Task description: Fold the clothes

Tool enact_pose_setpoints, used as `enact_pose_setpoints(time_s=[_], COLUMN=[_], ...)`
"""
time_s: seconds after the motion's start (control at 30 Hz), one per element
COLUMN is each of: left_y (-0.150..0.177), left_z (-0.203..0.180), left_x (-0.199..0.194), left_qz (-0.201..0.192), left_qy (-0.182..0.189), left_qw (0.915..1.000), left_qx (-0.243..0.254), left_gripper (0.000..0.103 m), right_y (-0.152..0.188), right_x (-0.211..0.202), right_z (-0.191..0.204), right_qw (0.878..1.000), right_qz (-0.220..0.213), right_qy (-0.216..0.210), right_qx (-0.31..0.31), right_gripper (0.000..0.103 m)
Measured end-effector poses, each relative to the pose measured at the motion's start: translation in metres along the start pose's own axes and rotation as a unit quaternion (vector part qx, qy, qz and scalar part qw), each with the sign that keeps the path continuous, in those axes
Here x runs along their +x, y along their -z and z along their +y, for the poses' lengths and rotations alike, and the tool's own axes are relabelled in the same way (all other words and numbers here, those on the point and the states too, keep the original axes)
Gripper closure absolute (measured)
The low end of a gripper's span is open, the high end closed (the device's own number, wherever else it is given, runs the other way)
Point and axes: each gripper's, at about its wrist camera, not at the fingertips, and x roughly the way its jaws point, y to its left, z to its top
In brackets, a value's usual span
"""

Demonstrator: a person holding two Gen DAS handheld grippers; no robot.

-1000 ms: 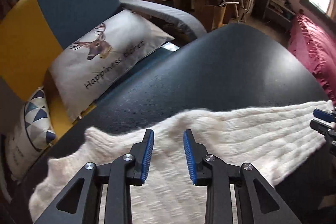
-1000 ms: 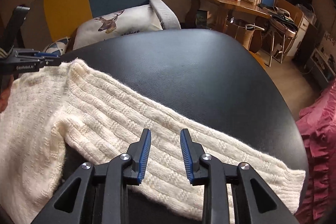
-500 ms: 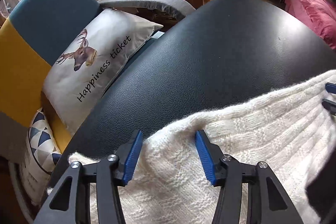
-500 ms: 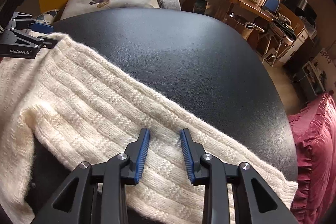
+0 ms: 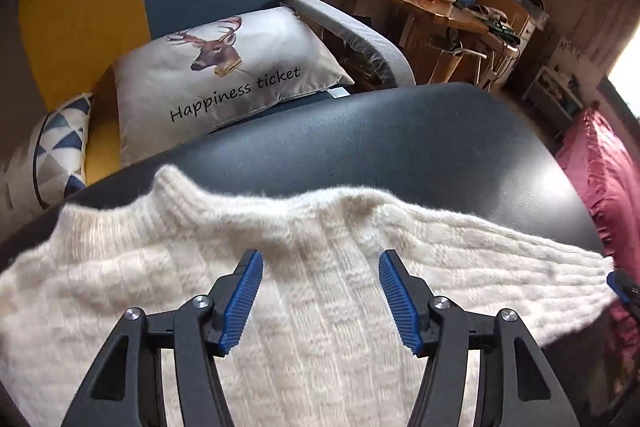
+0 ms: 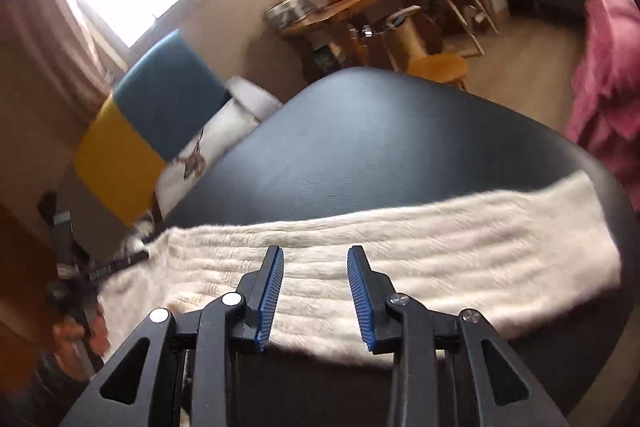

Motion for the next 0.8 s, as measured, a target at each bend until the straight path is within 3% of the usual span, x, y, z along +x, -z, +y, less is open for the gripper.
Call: enact_pose_setpoints(time_s=[0.07,0.17,0.3,0.37,0.47,0.6,0.7,0.8], left_y=[0.023,0.065,0.128,0.159,0.207,0.273,0.316,0.35], left_z=[0.009,0.025,0.062,0.082,0.115,0.167,0.199,0.218], left_x=[-0.023,-0.057,-0.096,-0.119,-0.161,-0.206,-0.233,-0.25], left_qz=[-0.01,-0.016,-0.004,-0.005,-0.024,-0.041,-0.049,-0.051], left_qy=[0.012,0.0,-0.024,-0.043,-0.091,-0.112,-0.135,-0.128], left_qw=[0.9998,0.9998,0.9991,0.9976,0.9905,0.9726,0.9591,0.9537], left_qx=[-0.008,-0.011,-0.034,-0.054,-0.1,-0.199,-0.244,-0.267], left_gripper=[0.041,0.041,0.041,0.041,0.041,0.041,0.041,0.041], right_y=[0.009,0.022,0.036,0.042,0.056,0.101,0.121,0.141], right_x=[-0.028,-0.056,-0.067,-0.06,-0.037,-0.001,0.005,0.011], right_z=[-0.036,-0.074,-0.085,-0.063,0.001,0.083,0.098,0.113], right_qw=[0.998,0.992,0.987,0.991,0.993,0.968,0.964,0.958], right_qz=[-0.013,-0.024,-0.021,0.008,0.081,0.194,0.215,0.237], right_qy=[0.017,0.036,-0.001,-0.038,-0.08,-0.142,-0.122,-0.103], right_qx=[0.056,0.116,0.157,0.125,0.024,-0.073,-0.099,-0.125], right_gripper=[0.069,0.068,0.067,0.067,0.067,0.067,0.067,0.066])
